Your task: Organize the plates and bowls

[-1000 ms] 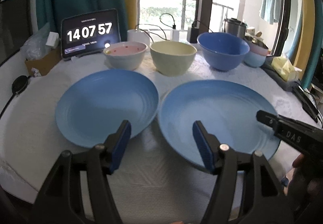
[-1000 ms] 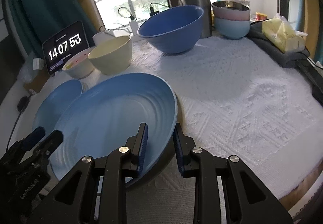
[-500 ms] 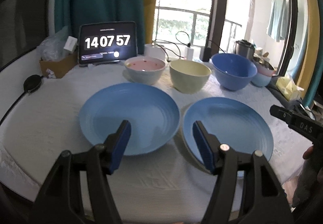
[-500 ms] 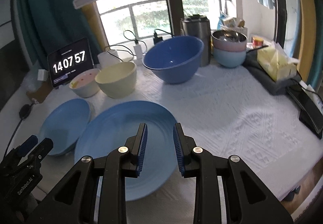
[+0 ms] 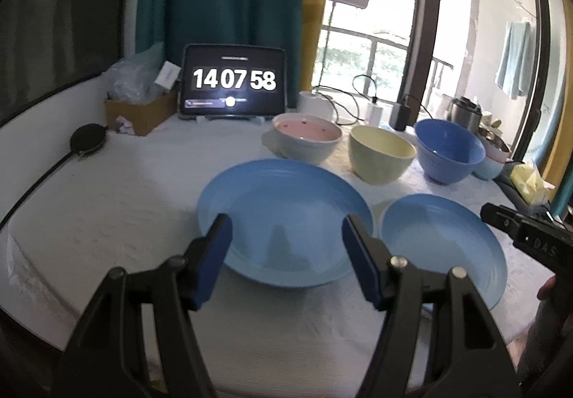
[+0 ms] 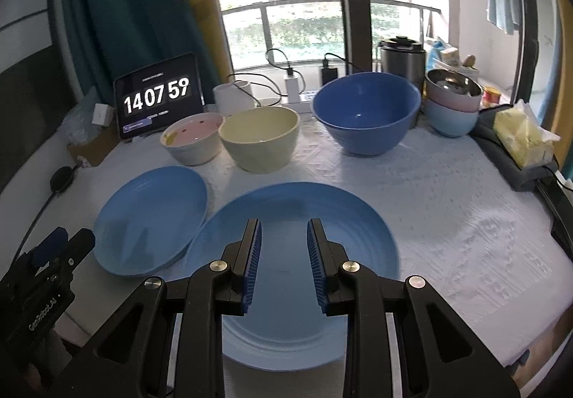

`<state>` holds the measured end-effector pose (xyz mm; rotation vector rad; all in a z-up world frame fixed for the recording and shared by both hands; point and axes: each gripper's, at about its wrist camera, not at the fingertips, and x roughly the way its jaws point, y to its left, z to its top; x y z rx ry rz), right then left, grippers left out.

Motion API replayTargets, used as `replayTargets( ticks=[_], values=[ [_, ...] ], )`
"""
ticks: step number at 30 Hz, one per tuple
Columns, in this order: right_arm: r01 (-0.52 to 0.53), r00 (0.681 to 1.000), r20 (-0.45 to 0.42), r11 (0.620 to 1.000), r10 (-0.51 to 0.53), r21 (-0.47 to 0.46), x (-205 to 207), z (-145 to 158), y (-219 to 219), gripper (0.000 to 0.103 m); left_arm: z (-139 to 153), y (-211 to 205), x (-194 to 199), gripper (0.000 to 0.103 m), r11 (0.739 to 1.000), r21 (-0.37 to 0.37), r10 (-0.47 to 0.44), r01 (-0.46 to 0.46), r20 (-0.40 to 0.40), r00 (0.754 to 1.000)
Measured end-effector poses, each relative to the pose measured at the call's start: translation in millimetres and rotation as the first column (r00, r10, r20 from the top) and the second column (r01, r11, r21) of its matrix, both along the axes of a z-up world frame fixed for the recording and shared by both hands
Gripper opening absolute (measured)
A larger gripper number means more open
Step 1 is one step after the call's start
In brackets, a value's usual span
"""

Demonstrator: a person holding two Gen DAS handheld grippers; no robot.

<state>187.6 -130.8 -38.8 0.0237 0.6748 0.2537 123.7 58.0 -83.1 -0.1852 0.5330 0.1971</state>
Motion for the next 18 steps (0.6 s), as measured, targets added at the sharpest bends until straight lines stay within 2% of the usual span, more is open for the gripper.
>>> replayTargets(
  ticks=[18],
  values=[
    [-0.088, 0.996, -0.022, 0.996, 0.088, -0.013, 19, -9, 52, 0.028, -17, 43, 5, 0.065, 0.996, -0.001, 0.092, -0.092, -0.017, 0.996]
  ],
)
